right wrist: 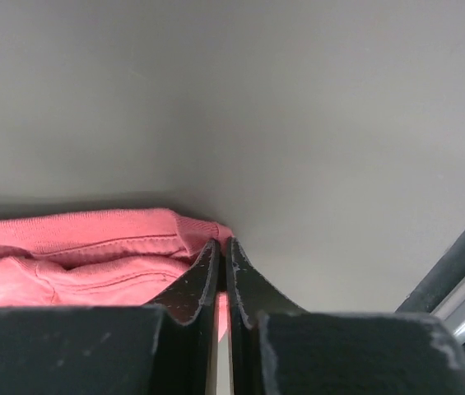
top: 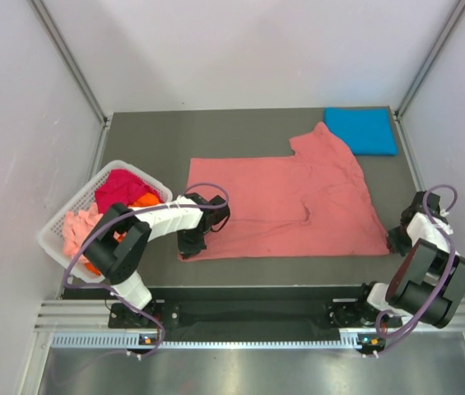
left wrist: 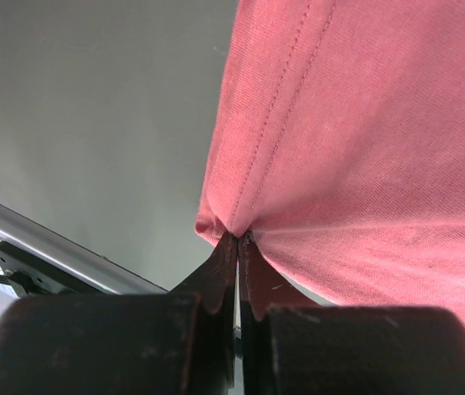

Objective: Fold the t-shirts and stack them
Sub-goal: Fold the tshirt

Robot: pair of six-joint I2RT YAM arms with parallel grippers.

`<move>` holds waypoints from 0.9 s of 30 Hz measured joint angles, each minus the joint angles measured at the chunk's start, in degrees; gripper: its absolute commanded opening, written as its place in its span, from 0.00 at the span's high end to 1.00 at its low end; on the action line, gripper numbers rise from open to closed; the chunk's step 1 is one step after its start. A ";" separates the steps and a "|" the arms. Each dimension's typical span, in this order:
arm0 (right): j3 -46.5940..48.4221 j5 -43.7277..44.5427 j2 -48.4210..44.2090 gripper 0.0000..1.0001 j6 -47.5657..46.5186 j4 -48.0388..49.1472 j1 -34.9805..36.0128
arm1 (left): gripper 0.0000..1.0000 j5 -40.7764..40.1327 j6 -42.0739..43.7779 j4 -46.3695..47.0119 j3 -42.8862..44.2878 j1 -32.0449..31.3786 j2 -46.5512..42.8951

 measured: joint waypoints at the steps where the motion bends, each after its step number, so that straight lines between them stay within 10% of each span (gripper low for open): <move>1: 0.00 0.22 0.00 1.00 0.02 -0.02 0.02 | 1.00 -0.04 0.11 -0.11 0.07 -0.02 0.07; 8: -0.24 4.70 -3.26 1.00 0.55 -2.54 0.00 | 0.98 0.17 0.46 -0.50 -0.04 -0.48 0.11; 14: -1.18 7.15 -6.10 1.00 0.59 -4.31 0.00 | 0.75 -1.42 0.98 -2.05 -0.04 -2.73 0.85; 21: -0.42 7.93 -5.66 0.73 0.50 -6.01 -0.17 | 0.63 -1.42 1.29 -8.61 1.97 -3.45 0.96; 27: 4.42 6.73 -9.33 0.48 -0.87 -6.84 -0.24 | 0.58 -2.67 3.54 -15.32 20.52 -3.32 0.28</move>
